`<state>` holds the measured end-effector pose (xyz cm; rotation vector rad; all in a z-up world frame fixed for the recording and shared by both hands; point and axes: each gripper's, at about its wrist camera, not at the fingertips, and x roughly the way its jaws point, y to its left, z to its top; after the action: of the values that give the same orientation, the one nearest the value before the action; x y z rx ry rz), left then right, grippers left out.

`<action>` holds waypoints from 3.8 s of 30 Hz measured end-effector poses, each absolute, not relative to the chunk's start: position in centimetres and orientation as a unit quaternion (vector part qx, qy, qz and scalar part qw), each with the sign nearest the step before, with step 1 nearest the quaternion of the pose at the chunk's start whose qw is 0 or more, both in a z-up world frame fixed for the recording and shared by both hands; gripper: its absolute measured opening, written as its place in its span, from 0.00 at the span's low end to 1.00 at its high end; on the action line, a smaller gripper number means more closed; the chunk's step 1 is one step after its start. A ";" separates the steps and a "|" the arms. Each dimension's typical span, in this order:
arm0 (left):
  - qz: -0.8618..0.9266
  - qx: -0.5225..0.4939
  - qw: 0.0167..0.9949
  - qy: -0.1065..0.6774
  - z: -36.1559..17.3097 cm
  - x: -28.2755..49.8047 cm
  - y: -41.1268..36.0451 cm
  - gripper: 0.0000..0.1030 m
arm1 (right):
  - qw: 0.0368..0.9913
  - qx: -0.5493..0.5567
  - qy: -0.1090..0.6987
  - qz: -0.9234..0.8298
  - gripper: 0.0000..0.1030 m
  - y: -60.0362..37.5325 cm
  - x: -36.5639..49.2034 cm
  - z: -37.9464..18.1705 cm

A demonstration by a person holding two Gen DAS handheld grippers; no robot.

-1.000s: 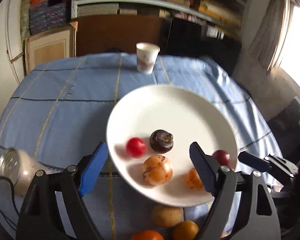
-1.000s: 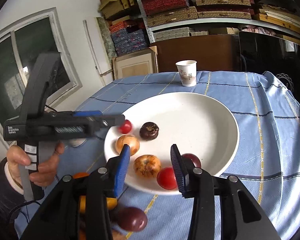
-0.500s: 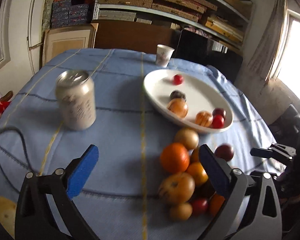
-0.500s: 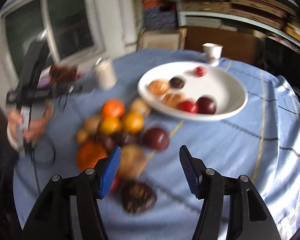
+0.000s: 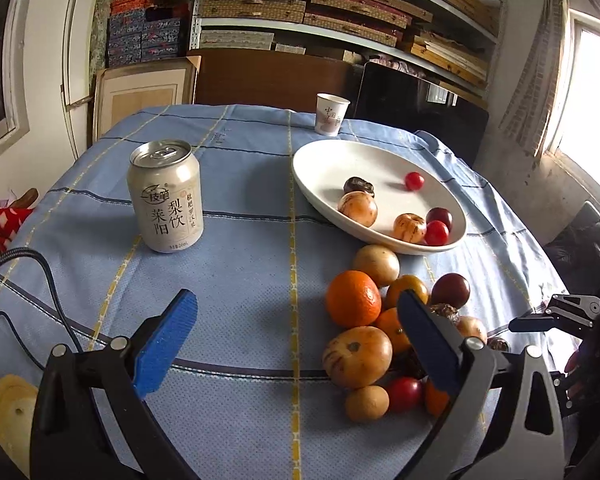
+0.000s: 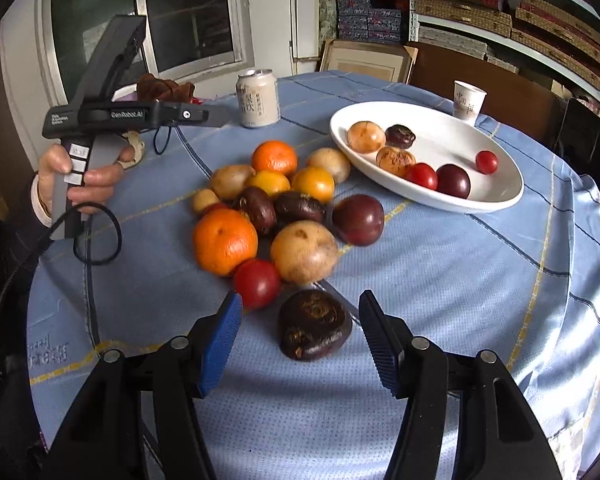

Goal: Organize fruits
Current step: 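Grasp a dark brown fruit with the right gripper, then grasp a large brownish potato with the left gripper while the right gripper holds the dark fruit, then release the dark fruit into the white plate with the right gripper while the left gripper releases the potato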

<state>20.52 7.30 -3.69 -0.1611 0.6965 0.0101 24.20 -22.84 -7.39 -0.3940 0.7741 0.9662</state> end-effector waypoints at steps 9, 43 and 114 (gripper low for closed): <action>0.013 -0.079 0.935 0.345 -3.7 20.5 7.7 0.95 | 0.796 -0.192 0.379 0.431 0.60 -22.8 24.6 -8.4; -0.107 -0.071 0.883 0.451 -8.0 22.5 4.9 0.62 | 0.827 -0.084 0.407 0.377 0.43 -25.8 27.8 -8.0; -0.039 -0.078 0.911 0.404 -1.1 36.2 4.3 0.86 | 0.888 0.089 0.330 0.309 0.55 -21.7 37.7 -5.0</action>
<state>36.21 4.34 -1.14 -0.1612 0.8320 -0.0795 37.66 -21.68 -4.98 0.1853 0.6854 0.6428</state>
